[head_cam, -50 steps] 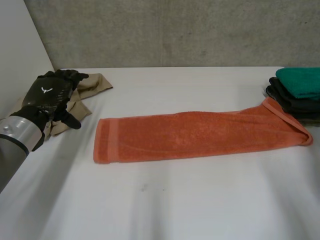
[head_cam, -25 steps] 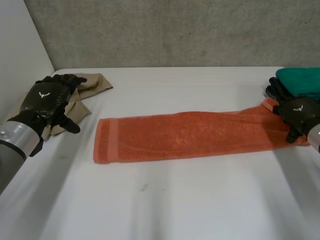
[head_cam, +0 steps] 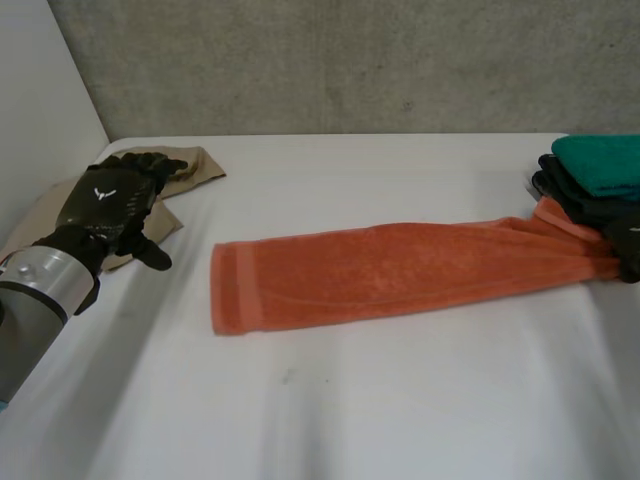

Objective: Fold the laundry.

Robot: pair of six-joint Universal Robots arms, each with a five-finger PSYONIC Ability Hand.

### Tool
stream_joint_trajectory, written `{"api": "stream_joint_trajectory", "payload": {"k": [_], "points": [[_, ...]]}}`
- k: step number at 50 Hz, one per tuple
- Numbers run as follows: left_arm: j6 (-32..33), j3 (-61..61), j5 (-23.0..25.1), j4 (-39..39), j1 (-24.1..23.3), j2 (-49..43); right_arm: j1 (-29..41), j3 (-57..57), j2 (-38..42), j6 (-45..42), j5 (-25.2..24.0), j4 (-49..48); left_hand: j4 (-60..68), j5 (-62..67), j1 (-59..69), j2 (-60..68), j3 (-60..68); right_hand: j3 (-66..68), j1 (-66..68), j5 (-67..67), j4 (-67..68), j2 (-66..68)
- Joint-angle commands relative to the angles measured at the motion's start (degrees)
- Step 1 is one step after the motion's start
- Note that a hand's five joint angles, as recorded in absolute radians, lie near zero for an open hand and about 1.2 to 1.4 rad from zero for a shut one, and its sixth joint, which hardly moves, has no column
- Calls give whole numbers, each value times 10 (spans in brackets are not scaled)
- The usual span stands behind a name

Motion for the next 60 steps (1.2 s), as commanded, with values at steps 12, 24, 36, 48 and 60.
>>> {"api": "stream_joint_trajectory", "payload": {"k": [12,24,36,48,60], "points": [[-5,-6,1,-4,20,25,162,-19,-120,-120,98,19,-16,-29,-7,-19,-20,121,171,145,116,127],[-15,-21,4,-9,35,45,467,-14,-13,-214,-162,-140,-16,-29,-7,-19,-20,121,171,145,116,127],[-14,-14,1,-3,14,29,546,-83,77,-249,-100,-74,-16,-29,-7,-19,-20,-405,-355,-381,-410,-399],[-11,21,-12,-1,-47,0,452,9,-101,173,35,-116,-16,-29,-7,-19,-20,-579,-529,-555,-584,-573],[-10,28,-47,0,-100,-16,353,-159,-2,337,60,178,-16,-29,-7,-19,-20,-432,-381,-407,-436,-425]]}}
